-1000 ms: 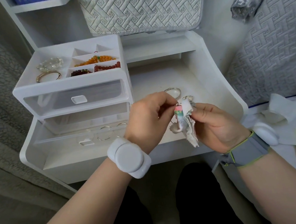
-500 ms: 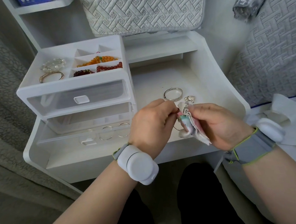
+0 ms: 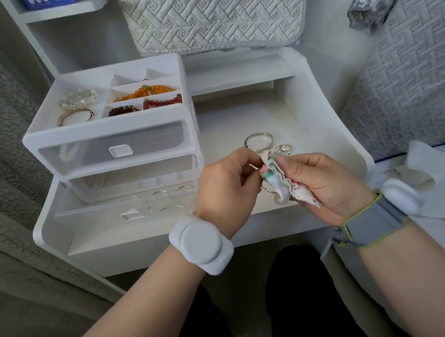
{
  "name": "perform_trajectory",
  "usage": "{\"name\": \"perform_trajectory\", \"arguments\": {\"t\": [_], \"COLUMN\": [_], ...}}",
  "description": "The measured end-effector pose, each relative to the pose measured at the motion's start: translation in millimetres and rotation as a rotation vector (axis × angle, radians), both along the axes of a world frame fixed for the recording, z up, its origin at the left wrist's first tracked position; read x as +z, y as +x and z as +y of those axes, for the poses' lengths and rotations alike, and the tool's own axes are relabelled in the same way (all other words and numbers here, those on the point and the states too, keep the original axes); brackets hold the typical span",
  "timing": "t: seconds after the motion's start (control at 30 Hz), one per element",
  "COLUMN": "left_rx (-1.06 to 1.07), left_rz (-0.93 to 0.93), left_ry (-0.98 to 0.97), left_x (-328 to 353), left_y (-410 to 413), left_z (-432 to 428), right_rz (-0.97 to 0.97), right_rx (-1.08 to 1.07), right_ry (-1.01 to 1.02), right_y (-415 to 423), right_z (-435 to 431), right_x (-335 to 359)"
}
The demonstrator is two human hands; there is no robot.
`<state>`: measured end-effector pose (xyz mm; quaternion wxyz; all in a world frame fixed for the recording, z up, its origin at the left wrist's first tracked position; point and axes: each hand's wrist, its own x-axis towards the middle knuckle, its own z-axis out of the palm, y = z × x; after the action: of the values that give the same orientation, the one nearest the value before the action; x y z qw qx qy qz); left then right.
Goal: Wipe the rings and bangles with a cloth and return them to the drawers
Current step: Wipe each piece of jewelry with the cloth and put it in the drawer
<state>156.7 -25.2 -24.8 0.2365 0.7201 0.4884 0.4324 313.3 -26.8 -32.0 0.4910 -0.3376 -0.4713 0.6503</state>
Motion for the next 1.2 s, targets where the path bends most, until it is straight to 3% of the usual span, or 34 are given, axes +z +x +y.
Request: {"name": "perform_trajectory", "arguments": {"t": [0.17,0.37,0.47,0.8,1.03,1.2], "left_rx": [0.012,-0.063,-0.059,-0.035,-0.131,-0.206], "left_rz": [-0.116,0.179,0.200,-0.081,-0.509,-0.470], "left_ry": [-0.131,0.060,0.094,-0.191,-0.475,-0.485], "left_x": [9.0,13.9,14.0,16.8,18.0,17.1], "left_y": [1.1,-3.3,-4.0,-2.0,2.4,1.6], "left_z": [0.5,-0.9,-1.9,0.5,-1.2,-2.9], "right_rz": [0.028,-0.010,0.005,0.031,0.021,-0.041], "right_rx": [0.001,0.058,0.051,0.013,-0.055,-0.116], "right_ry": [0.031,0.014,-0.001,0.138,0.212,0.228], "right_y": [1.9,7.2,7.2,-0.9,-3.7,-2.8], "right_z": [0.9,1.4,0.8,-5.0,-3.0,-1.4], "right_x": [-8.7,-4.3,-0.4,-12.2,-2.6,0.1]}}
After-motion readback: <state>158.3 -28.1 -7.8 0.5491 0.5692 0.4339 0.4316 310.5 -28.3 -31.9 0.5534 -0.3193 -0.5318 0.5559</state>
